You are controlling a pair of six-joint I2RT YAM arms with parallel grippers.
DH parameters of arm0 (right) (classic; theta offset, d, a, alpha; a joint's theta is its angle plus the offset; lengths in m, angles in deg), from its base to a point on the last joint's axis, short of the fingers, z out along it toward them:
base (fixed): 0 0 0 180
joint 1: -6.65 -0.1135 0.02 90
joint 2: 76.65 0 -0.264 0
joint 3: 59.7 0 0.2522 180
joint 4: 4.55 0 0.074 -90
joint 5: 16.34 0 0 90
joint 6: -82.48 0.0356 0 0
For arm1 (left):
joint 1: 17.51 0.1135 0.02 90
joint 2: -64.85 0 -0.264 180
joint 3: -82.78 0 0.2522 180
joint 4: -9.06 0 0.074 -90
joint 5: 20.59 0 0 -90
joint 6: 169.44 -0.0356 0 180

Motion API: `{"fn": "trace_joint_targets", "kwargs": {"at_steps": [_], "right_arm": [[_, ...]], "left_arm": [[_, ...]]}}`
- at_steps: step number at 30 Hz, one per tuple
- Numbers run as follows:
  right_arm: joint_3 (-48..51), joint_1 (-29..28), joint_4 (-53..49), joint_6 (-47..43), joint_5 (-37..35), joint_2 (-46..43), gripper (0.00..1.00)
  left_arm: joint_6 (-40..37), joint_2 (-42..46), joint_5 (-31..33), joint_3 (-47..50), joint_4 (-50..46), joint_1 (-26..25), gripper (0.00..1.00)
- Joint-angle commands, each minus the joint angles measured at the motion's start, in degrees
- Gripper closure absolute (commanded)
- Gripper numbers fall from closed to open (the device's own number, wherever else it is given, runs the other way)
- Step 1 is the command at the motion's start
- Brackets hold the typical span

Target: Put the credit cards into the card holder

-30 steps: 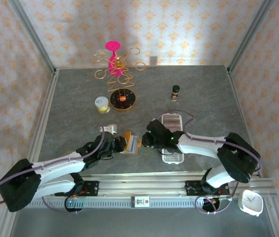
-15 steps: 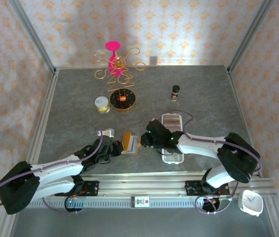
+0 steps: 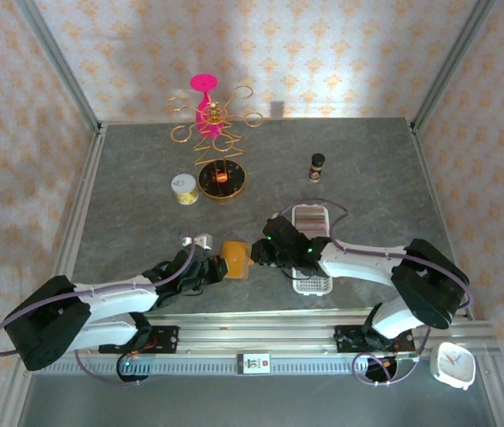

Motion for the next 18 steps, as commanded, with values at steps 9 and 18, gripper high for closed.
{"fn": "trace_joint_targets", "kwargs": {"at_steps": [9, 18], "right_arm": [[-3.9, -0.7, 0.4, -1.2, 0.2, 3.8, 0.75], [-5.0, -0.9, -0.7, -1.4, -0.7, 3.2, 0.63]], "left_arm": [[-0.4, -3.8, 0.6, 0.9, -0.1, -0.1, 1.00], [-0.4, -3.8, 0.9, 1.2, 0.1, -0.2, 1.00]]}}
